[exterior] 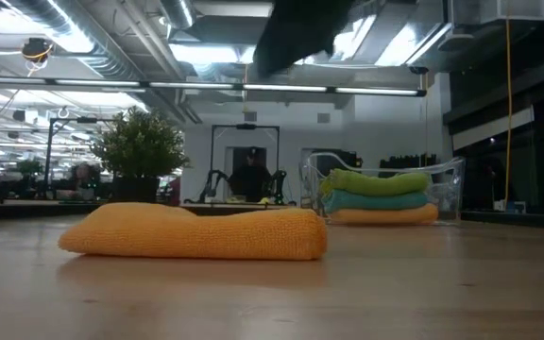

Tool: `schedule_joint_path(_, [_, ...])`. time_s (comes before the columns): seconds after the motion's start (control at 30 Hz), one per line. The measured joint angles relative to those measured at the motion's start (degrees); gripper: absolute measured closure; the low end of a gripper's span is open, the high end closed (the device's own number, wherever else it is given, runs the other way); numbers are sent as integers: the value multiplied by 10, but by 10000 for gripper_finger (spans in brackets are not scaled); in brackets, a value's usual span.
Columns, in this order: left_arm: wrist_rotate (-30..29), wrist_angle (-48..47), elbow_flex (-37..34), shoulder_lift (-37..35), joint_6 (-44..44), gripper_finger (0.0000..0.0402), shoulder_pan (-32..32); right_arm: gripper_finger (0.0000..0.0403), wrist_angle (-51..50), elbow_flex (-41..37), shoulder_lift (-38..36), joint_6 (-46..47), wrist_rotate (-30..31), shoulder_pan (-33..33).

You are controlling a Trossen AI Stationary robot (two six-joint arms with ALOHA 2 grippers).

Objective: Fold microfiber towels
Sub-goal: Fold the orange microfiber cloth

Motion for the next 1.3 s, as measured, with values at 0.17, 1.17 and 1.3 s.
schedule_joint_path(0.17, [7,42,0,1,73,294,25,274,-73,0,-80,89,-73,29])
schedule_joint_path(1.17, [118,91,-46,25,177,217,34,160,30,-1,59,181,-105,107])
schedule_joint_path(1.3, [132,142,-113,26,184,217,16,159,41,-1,86,167,-129,110])
